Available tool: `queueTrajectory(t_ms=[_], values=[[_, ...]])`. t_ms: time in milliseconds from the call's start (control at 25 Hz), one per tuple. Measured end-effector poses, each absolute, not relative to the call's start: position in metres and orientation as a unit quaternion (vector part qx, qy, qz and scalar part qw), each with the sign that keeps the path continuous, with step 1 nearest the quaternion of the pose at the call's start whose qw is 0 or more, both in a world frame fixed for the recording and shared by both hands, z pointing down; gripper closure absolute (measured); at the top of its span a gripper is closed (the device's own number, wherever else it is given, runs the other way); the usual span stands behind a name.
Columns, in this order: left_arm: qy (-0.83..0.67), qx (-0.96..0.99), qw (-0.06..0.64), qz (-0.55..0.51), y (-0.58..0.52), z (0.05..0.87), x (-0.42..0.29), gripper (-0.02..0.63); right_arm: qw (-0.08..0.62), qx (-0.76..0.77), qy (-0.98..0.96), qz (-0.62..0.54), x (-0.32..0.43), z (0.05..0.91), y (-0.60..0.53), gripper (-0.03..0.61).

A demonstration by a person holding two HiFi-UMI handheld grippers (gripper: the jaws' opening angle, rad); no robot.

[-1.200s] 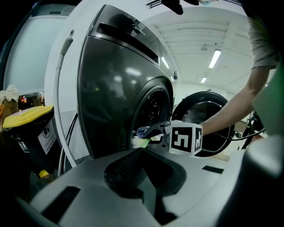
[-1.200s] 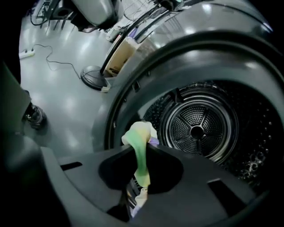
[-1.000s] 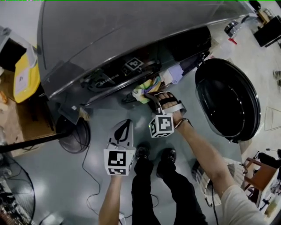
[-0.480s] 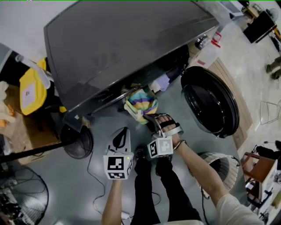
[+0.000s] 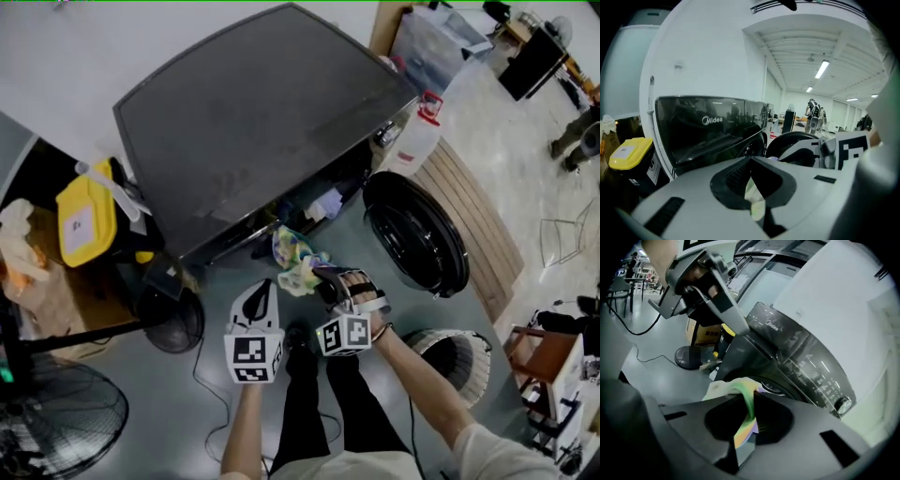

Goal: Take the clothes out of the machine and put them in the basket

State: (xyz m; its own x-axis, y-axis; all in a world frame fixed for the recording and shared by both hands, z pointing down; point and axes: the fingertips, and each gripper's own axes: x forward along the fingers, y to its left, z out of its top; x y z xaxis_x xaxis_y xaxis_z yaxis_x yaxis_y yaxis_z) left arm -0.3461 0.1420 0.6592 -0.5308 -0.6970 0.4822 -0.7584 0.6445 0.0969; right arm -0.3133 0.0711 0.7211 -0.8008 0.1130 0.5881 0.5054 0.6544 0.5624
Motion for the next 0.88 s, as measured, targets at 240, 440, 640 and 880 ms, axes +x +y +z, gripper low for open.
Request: queueTrajectory(t_ms=[240,440,640,880], values=[[-0.880,0.416,0.224,0.056,0.133,0.586,-0.343,0.596,0.264,-0.138,-0.900,-0.317,-0.284,0.646,0.055,0.529],[-0.883,0.416,0.210,0.054,0.129,0.520,-0.332,0.595,0.251,-0.096,-0.931,-0.248,-0.253,0.552,0.046,0.531],[-0.883,0.431,0.176,0.051,0.120,0.445,-0.321,0.595,0.201,-0.036,-0.961,-0.187,-0.230,0.448,0.028,0.531],[-0.871,0.473,0.120,0.052,0.080,0.359,-0.308,0.595,0.140,0.040,-0.979,-0.139,-0.210,0.346,-0.019,0.531]])
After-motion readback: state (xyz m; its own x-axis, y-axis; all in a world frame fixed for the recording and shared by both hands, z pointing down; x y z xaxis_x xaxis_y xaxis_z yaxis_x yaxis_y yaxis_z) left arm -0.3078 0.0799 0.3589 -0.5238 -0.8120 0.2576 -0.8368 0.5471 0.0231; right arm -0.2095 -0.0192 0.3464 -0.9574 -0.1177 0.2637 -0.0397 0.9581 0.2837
